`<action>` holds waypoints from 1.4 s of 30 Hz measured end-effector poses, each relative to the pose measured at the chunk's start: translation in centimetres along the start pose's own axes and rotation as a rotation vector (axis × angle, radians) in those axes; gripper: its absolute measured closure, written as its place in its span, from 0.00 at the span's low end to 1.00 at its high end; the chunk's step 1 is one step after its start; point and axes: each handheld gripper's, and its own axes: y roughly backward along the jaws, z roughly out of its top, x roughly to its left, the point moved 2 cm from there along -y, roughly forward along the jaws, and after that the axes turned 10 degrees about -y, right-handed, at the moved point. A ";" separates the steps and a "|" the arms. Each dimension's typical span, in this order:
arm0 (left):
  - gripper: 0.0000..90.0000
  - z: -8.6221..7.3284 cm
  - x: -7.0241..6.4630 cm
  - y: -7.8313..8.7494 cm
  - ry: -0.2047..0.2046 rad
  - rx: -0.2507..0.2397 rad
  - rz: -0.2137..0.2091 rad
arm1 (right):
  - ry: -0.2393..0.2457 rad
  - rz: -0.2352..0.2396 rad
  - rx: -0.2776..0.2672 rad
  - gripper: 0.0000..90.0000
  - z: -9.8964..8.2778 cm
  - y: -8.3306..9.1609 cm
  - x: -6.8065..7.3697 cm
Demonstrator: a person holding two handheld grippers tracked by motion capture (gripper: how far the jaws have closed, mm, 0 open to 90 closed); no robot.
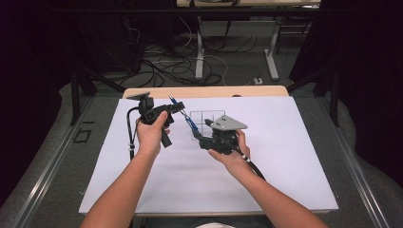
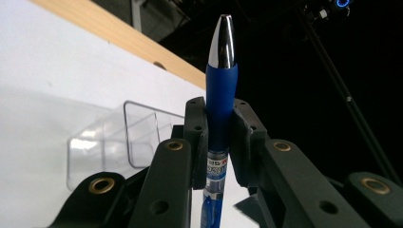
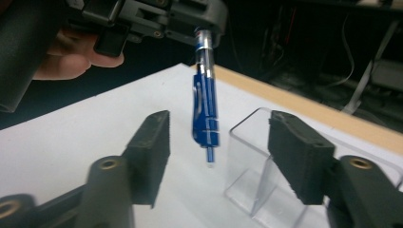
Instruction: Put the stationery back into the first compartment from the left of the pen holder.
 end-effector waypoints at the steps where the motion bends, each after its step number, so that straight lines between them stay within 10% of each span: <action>1: 0.88 0.1 -0.1 0.0 -0.009 -0.012 0.002 | -0.001 0.000 -0.009 0.41 0.1 0.2 -0.2; 23: 0.88 0.9 -3.3 -0.3 -0.391 -0.142 0.096 | -0.084 -0.108 0.108 0.01 0.0 4.6 -4.2; 37: 0.88 -0.2 -4.4 -2.4 -0.667 -0.150 0.192 | -0.154 -0.220 0.109 0.00 -0.9 6.1 -8.3; 42: 0.88 -0.4 -4.4 -3.2 -0.682 -0.142 0.212 | -0.180 -0.235 0.110 0.00 -1.3 6.5 -9.3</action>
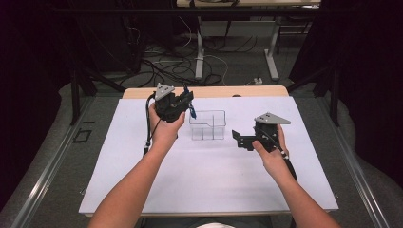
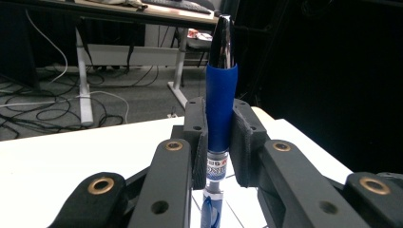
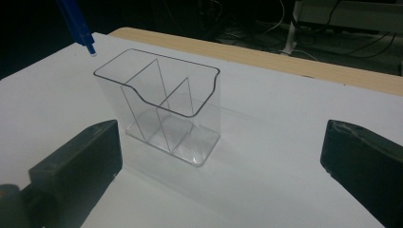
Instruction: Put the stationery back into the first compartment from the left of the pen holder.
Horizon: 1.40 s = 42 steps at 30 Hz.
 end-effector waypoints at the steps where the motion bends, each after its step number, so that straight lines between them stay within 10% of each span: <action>1: 0.88 -0.1 0.0 -0.2 -0.008 0.002 0.004 | 0.012 -0.006 -0.004 0.00 -0.1 0.0 -0.3; 42: 0.88 -3.6 -0.3 -4.6 -0.050 0.170 0.068 | -0.042 -0.043 0.029 0.00 -1.3 -0.6 -1.9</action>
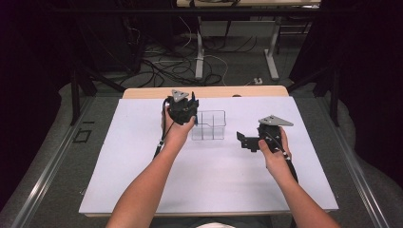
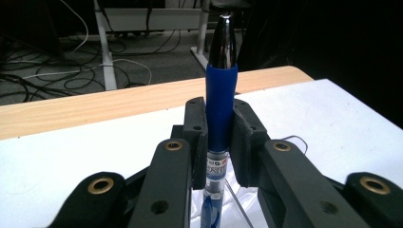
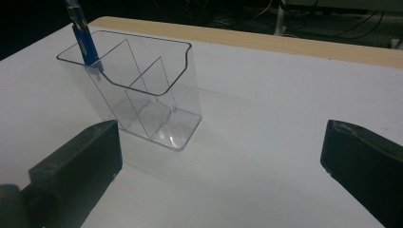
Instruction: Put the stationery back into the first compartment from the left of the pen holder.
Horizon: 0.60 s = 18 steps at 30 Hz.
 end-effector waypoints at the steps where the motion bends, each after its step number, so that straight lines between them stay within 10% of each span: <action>1: 0.88 -0.1 0.0 0.0 -0.004 0.007 -0.001 | 0.001 0.000 0.000 0.00 0.0 0.0 0.0; 9: 0.87 -0.2 0.0 0.0 -0.003 0.022 -0.002 | 0.009 0.005 0.000 0.00 0.0 0.0 0.1; 18: 0.58 0.5 0.7 1.6 0.003 -0.017 -0.020 | -0.004 0.005 -0.003 0.00 0.0 0.0 0.1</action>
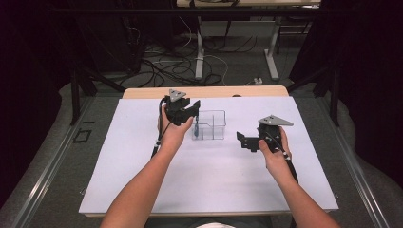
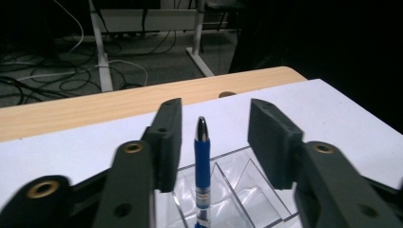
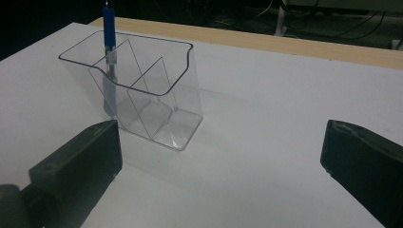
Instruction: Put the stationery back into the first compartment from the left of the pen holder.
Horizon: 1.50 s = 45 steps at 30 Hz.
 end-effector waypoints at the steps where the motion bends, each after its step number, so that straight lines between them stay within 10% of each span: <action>1: 0.57 0.1 0.1 0.3 0.001 0.000 -0.005 | 0.002 0.000 -0.001 0.00 0.0 0.0 0.0; 18: 0.40 0.3 0.8 4.6 -0.057 -0.035 -0.101 | 0.012 -0.001 -0.005 0.00 0.2 0.1 0.1; 31: 0.26 -1.2 2.4 8.3 -0.020 -0.016 -0.165 | 0.023 -0.003 -0.003 0.00 0.6 0.3 0.2; 45: 0.00 -5.3 4.8 10.7 -0.007 0.031 -0.107 | 0.025 -0.017 0.047 0.00 -0.5 0.9 -0.5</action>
